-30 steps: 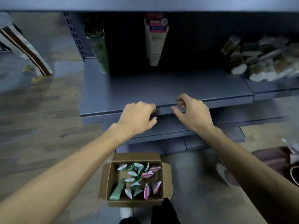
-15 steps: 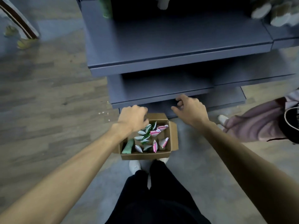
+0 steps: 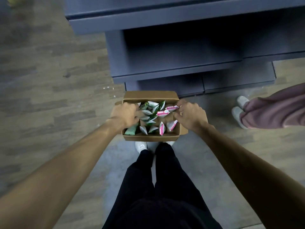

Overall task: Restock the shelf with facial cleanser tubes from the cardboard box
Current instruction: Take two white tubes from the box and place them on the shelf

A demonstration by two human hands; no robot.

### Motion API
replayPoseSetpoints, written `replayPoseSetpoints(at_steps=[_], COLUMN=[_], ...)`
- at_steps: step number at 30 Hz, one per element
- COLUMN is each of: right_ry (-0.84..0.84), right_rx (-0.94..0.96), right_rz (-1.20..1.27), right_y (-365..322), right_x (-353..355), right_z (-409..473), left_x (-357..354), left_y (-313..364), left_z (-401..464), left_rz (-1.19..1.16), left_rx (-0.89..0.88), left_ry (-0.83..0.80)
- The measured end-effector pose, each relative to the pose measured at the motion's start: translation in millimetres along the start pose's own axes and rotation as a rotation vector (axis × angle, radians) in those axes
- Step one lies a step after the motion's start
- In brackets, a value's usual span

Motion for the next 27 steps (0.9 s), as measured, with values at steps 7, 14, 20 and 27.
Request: replayPoseSetpoints(at_steps=[7,14,20,27], right_ry=[-0.096,-0.166,-0.149,-0.095], right_rx=[0.013,0.053,0.093,0.137], right_rz=[0.016,-0.037,-0.056,-0.052], right_y=[5.2,2.4,-6.8,-12.3], right_x=[-55.1,-114.7,-141.8,-164.8], right_z=[31.6,56.3,84.6,111.3], left_x=[-58.1,-114.0,-145.0,-171.5], left_y=[-22.1,-19.3,-12.6,-0.7], left_z=[30.2,58.0,91.9,114.8], left_rz=[-0.057,-0.055,-0.166,-0.106], left_rx=[0.064,0.068,0.072,0.052], left_ry=[-0.088,-0.121,-0.072,-0.024])
Point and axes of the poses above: each hand's wrist, its own z-axis towards the middle knuckle, its own x-axis out of the back of the hand, y = z × x, the point moved 8 cm from there along z, towards the middle knuckle, and after that the axes turned 3 degrees about z, right-handed, at the moved point
